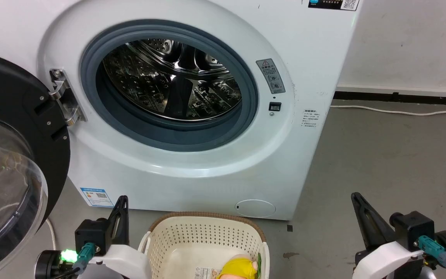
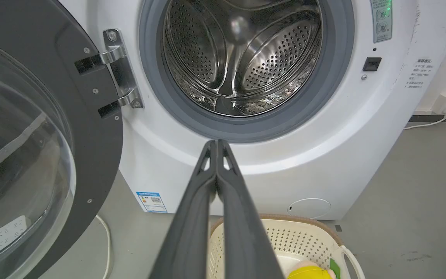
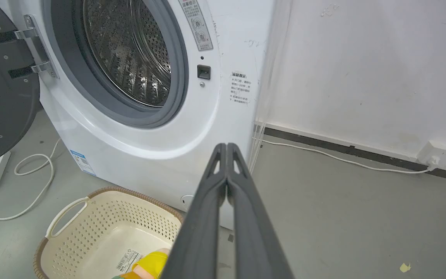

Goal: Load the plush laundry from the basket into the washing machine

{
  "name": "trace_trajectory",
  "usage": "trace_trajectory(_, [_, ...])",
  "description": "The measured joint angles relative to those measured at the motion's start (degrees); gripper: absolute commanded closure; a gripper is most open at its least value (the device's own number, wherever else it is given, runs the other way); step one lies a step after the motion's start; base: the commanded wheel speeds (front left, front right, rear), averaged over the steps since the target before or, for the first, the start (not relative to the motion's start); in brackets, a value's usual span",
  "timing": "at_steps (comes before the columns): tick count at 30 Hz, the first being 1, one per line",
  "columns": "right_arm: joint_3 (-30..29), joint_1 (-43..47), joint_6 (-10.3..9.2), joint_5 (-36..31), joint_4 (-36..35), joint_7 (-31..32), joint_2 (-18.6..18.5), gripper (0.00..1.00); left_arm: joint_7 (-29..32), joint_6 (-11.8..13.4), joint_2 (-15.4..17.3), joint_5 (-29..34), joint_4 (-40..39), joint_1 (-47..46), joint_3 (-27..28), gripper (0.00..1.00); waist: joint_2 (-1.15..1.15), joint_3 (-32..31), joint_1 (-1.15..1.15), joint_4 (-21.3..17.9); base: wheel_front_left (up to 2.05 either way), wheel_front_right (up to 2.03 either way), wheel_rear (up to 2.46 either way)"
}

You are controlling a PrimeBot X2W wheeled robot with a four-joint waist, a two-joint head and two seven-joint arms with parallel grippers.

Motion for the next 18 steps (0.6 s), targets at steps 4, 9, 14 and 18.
trace_trajectory(4, [0.0, 0.0, 0.00, 0.0, 0.0, 0.0, 0.0, 0.00, 0.0, 0.0, 0.0, 0.0, 0.0, 0.0, 0.0, 0.00, 0.00, 0.0, 0.00, 0.0, 0.00, 0.00, 0.00])
trace_trajectory(9, [0.0, 0.0, 0.00, 0.1, 0.0, 0.0, 0.0, 0.00, 0.0, 0.1, 0.0, 0.0, 0.0, 0.0, -0.1, 0.00, 0.00, 0.0, 0.00, 0.0, 0.00, 0.00, 0.00])
trace_trajectory(14, [0.0, 0.0, 0.00, 0.6, 0.0, -0.3, 0.0, 0.00, -0.4, 0.2, 0.0, 0.0, 0.1, 0.0, -0.7, 0.00, 0.00, 0.4, 0.00, -0.2, 0.00, 0.00, 0.00])
trace_trajectory(18, [-0.1, 0.0, 0.00, 1.2, 0.0, -0.8, 0.0, 0.00, -0.7, 0.2, 0.0, 0.0, 0.2, 0.0, -1.0, 0.00, 0.00, 1.2, 0.00, -0.4, 0.00, 0.00, 0.00])
